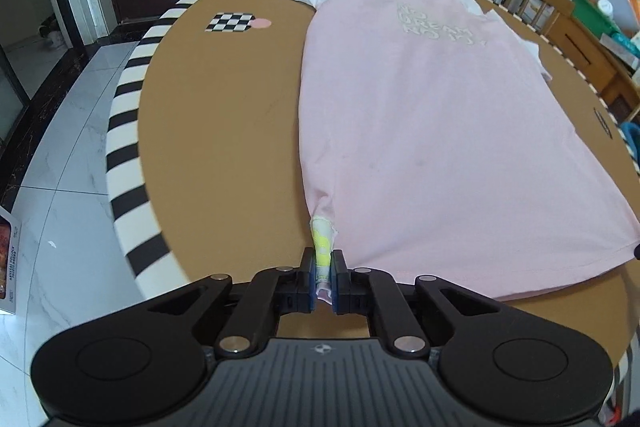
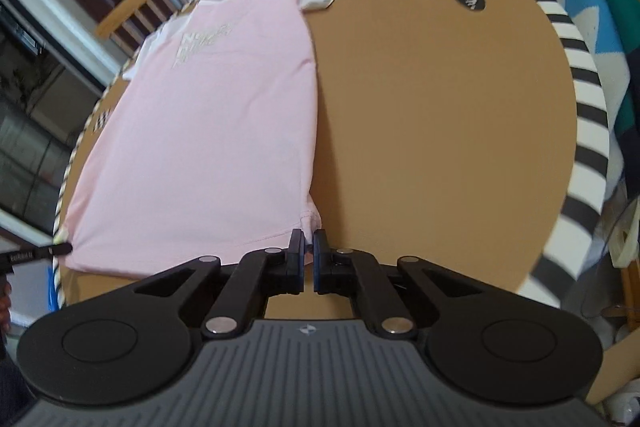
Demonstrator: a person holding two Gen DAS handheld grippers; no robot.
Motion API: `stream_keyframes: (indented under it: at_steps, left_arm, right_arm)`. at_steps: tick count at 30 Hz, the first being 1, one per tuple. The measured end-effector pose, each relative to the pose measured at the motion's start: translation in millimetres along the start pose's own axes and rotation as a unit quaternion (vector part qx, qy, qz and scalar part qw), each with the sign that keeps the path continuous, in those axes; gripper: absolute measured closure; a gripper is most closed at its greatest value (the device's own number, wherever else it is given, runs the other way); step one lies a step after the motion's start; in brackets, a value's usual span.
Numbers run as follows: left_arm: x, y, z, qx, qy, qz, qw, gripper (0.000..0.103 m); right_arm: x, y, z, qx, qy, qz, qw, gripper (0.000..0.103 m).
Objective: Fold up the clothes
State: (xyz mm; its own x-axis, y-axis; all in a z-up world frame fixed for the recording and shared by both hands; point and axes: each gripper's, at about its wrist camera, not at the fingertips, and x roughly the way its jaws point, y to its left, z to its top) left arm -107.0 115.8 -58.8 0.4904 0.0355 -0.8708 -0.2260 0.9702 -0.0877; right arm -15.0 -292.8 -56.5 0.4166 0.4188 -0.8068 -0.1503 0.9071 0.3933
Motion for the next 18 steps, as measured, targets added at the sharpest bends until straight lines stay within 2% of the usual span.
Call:
stream_keyframes:
  at_steps: [3,5,7,10,11,13,14,16,18]
  left_arm:
    - [0.9,3.2,-11.2,-0.002,0.012,-0.005,0.9999,0.094]
    - [-2.2,5.7,-11.8,-0.004,0.021,-0.008,0.9997,0.083]
    - [-11.9,10.1,-9.8,0.004,0.024,-0.003,0.9997,0.056]
    - [-42.2,26.1,-3.2,0.031,-0.006,0.007,0.9995,0.045]
    - [-52.5,34.4,5.4,0.032,-0.025,0.004,0.9992,0.043]
    - [-66.4,52.2,31.1,0.019,-0.078,-0.013,0.9967,0.029]
    - [-66.1,60.2,50.8,0.01,-0.105,-0.023,0.9941,0.025]
    - [-51.7,67.8,93.5,0.0,-0.139,-0.031,0.9898,0.024]
    - [-27.9,62.7,136.8,0.01,-0.166,-0.025,0.9858,0.026]
  right_arm:
    - [5.1,-0.9,-8.7,0.012,0.015,-0.015,1.0,0.099]
    - [4.5,-5.3,-10.1,0.04,0.023,-0.018,0.999,0.094]
    - [-2.7,-6.6,-9.5,0.05,0.028,-0.031,0.998,0.091]
    - [-29.5,-8.2,-2.3,0.042,0.012,-0.065,0.997,0.088]
    - [-38.0,-10.1,4.2,0.041,-0.001,-0.078,0.996,0.082]
    - [-50.1,-13.4,21.9,0.038,-0.036,-0.1,0.994,0.072]
    - [-49.9,-15.0,34.7,0.035,-0.055,-0.108,0.992,0.07]
    - [-39.5,-14.6,65.1,0.025,-0.083,-0.115,0.99,0.071]
    - [-19.7,-8.4,98.1,0.008,-0.112,-0.11,0.988,0.071]
